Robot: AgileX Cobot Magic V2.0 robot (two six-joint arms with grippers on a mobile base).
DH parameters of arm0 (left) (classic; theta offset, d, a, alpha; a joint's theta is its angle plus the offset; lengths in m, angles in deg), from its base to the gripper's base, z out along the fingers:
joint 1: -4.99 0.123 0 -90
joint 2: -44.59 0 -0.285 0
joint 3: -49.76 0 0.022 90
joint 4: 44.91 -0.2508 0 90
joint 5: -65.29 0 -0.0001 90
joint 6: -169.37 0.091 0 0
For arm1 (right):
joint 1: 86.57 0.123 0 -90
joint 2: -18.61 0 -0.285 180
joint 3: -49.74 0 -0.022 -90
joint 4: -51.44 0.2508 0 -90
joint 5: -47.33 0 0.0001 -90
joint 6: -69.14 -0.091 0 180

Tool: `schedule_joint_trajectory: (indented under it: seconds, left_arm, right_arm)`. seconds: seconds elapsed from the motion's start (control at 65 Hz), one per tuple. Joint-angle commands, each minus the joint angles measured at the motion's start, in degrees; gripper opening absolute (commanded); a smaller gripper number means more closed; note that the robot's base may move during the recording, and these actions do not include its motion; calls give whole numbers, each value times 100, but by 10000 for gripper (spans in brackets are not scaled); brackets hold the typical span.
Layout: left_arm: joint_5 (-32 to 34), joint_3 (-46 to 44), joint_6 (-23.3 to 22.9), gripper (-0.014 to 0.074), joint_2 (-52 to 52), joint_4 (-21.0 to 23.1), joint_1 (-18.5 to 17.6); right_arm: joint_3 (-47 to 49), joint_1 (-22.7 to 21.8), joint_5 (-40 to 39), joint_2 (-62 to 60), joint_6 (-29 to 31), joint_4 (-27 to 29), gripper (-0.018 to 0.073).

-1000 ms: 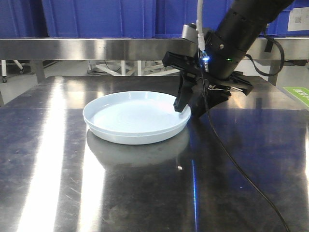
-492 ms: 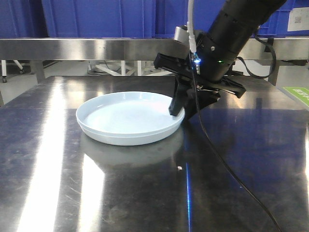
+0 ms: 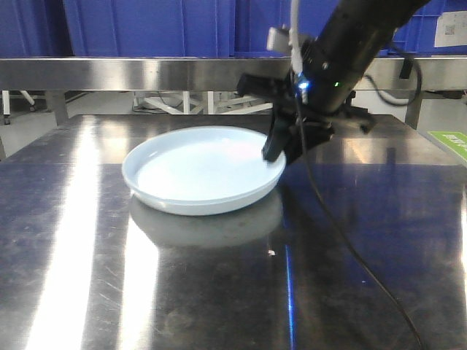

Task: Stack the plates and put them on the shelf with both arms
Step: 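Grip the rim of the stacked plates with the right gripper and lift, then raise the held plate stack high with the right gripper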

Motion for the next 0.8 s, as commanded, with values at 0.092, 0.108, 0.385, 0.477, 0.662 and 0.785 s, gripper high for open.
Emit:
schedule_joint_trajectory:
  seconds: [0.092, 0.108, 0.385, 0.477, 0.662, 0.785]
  left_arm:
    - [512, -166, -63, 82, 35, 18, 3]
    - [512, -166, -63, 82, 35, 18, 3]
    - [512, -166, -63, 82, 35, 18, 3]
    - [512, -166, -63, 82, 35, 18, 3]
    - [512, -166, -63, 82, 35, 18, 3]
    - [512, -166, -63, 82, 35, 18, 3]
  right_arm:
    - [-563, -20, -1821, -1198, 0, -551, 48]
    - [-650, -20, -1954, -1268, 31, -599, 48]
    - [-2519, -297, -3682, -2728, 197, -1015, 48]
    - [-3082, -515, -3844, -3221, 197, -1015, 48]
    - [-3987, -685, -3846, -4403, 197, -1015, 48]
    - [-4443, -685, -3875, -5182, 197, -1015, 48]
